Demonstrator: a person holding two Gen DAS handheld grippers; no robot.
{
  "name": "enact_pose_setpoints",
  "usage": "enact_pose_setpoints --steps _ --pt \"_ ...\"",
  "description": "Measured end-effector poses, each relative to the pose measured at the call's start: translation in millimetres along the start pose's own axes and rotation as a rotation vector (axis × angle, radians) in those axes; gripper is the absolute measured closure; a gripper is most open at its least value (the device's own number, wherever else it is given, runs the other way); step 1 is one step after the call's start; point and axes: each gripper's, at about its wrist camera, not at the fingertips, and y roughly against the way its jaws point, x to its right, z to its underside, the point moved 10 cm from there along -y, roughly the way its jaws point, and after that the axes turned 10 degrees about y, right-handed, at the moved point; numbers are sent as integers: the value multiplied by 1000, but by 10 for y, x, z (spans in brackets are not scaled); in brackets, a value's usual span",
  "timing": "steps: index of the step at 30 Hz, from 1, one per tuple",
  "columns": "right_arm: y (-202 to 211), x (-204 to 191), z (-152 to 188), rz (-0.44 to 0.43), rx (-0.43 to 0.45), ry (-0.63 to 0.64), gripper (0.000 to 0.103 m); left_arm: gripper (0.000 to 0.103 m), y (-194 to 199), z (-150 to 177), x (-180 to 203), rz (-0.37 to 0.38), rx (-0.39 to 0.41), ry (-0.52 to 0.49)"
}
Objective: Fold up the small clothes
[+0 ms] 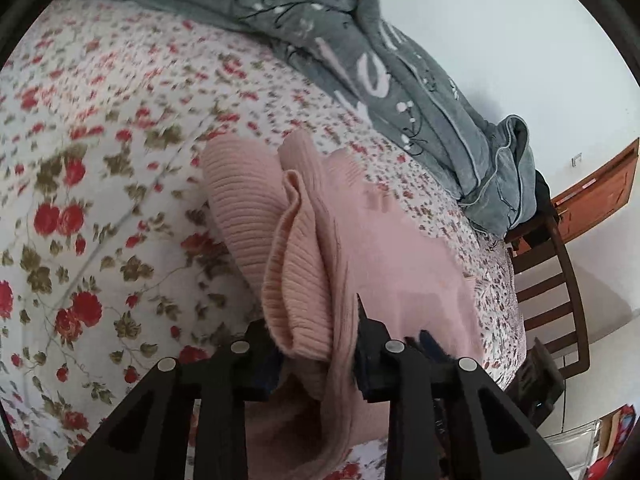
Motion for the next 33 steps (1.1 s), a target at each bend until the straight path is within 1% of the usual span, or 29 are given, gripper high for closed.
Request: enact_pose_setpoints --steps 2,5,8,10,15,22,27,29,33 --pt "36 3 -9 -18 -8 5 70 76 28 -13 89 -9 9 -14" --pt "219 93 -36 -100 12 -71 70 77 86 -30 211 -21 22 -34" --pt "443 294 -36 -131 54 -153 70 78 131 -37 357 -29 29 -48" --pt "589 457 -22 -125 71 -185 70 78 140 -37 437 -29 30 -55" --pt "907 917 83 -81 101 -228 70 78 163 -37 737 -23 37 -73" --pt "1199 1435 289 -46 129 -308 70 79 51 123 1276 -62 33 -147" --pt "1328 1736 488 -5 135 -348 70 79 -154 311 1690 -67 8 -201" --pt "1364 1846 593 -2 132 -377 70 79 -262 411 1854 -66 -5 -221" --pt "1442 2006 796 7 118 -426 70 79 -600 719 2188 -64 -51 -279"
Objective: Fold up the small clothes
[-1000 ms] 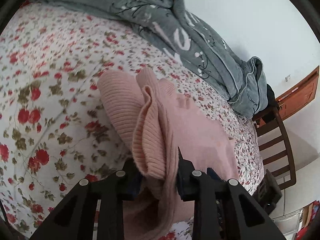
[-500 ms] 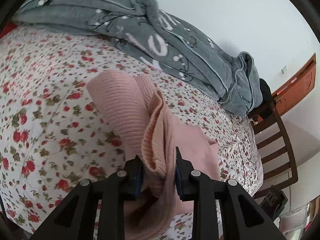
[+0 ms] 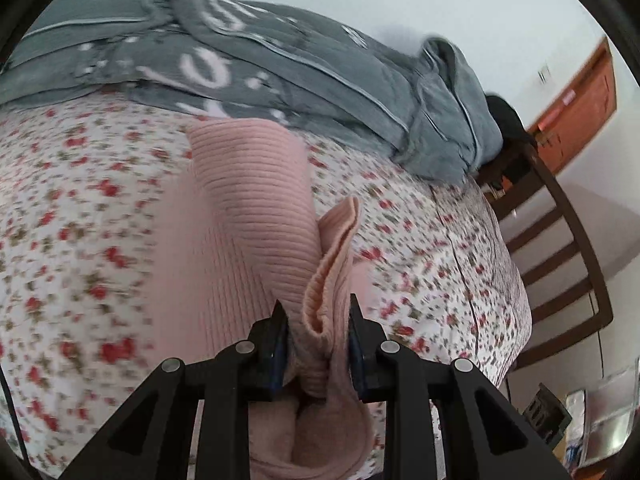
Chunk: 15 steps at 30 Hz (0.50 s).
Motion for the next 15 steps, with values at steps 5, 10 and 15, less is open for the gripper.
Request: enact_pose_setpoints --steps 5,10,15 --pt "125 215 92 28 -13 -30 70 79 -503 332 264 -37 -84 -75" --pt "171 216 32 22 -9 -1 70 75 -681 481 211 -40 -137 -57" --pt "97 43 -148 -42 -5 18 70 43 -556 520 299 89 -200 -60"
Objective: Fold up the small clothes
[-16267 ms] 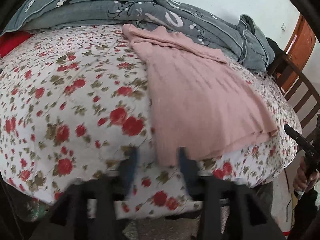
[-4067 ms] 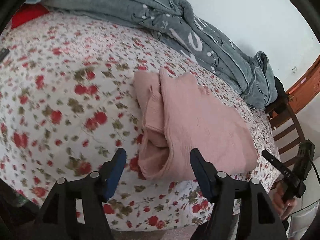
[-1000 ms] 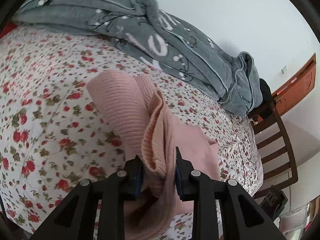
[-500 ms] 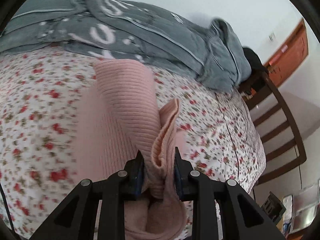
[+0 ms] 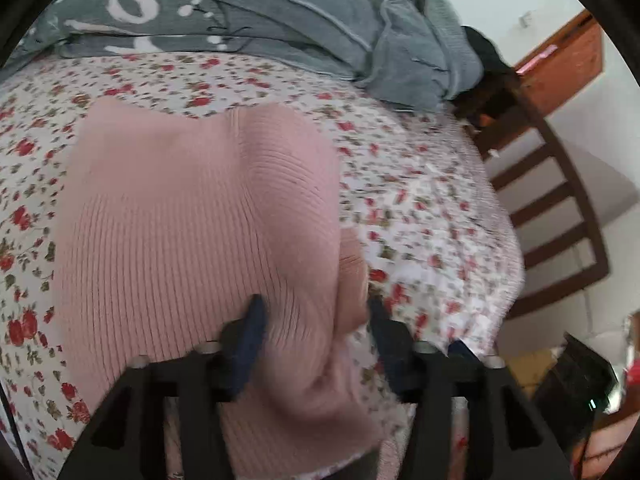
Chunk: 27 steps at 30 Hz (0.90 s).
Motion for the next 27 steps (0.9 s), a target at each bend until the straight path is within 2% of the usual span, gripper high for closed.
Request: enact_pose_setpoints --steps 2,6,12,16,18,19,20,22,25,27 --pt "-39 -89 -75 -23 1 13 70 41 130 -6 23 23 22 -24" --pt "-157 -331 -224 -73 -9 56 67 39 451 -69 -181 -24 107 -46" --pt "-318 -810 -410 -187 -10 81 66 39 781 -109 -798 -93 179 27" --pt "-443 -1184 -386 -216 -33 144 65 39 848 -59 -1139 -104 179 93" --pt "-574 -1303 -292 -184 -76 208 68 39 868 -38 -1265 -103 178 117" --pt "-660 -1336 -213 -143 -107 255 73 39 875 -26 -1294 -102 180 123" --pt "-741 -1316 -136 -83 -128 292 95 39 889 -12 -1339 -101 180 129" --pt "-755 -1218 -67 -31 -123 307 96 39 927 27 -1416 -100 182 133" --pt "-562 -966 -77 -28 -36 232 96 39 974 74 -1502 -106 185 124" --pt "-591 -781 54 3 -46 192 96 39 987 101 -1549 -103 184 122"
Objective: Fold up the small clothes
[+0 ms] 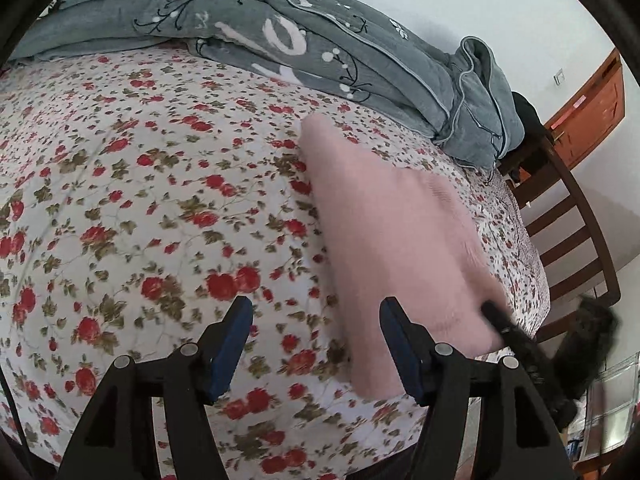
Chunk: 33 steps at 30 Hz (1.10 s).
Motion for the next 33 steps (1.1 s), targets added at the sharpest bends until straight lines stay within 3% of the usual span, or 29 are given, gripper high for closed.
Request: enact_pose_setpoints --steps 2,4,9,12,15,18,20,22,24,26,30,33 --pt "-219 91 300 -14 -89 -53 96 39 -19 27 -18 9 -7 4" --pt "-257 130 398 -1 -92 -67 96 39 -29 55 -19 14 -13 7" --pt "-18 119 201 26 -67 -30 78 39 -57 120 81 20 -20 -32" --pt "177 98 46 83 -18 41 77 39 -91 133 211 18 -13 -66" --pt "279 -25 -227 105 67 119 77 39 -145 96 413 25 12 -107" --pt "225 -158 -333 153 151 274 77 39 -210 106 623 2 60 -192" --pt "63 -183 -264 174 119 336 82 39 -279 173 703 -24 83 -261" --pt "-106 -94 -108 192 69 343 86 39 -463 344 688 -63 51 -319" --pt "-234 67 42 209 30 317 86 37 -634 457 609 -87 7 -314" --pt "-229 169 68 226 56 299 83 37 -740 513 531 -81 -22 -276" --pt "-185 156 44 256 53 329 81 37 -624 479 532 -34 -27 -244" --pt "-3 121 -28 219 80 277 80 38 -488 485 551 -14 -8 -267"
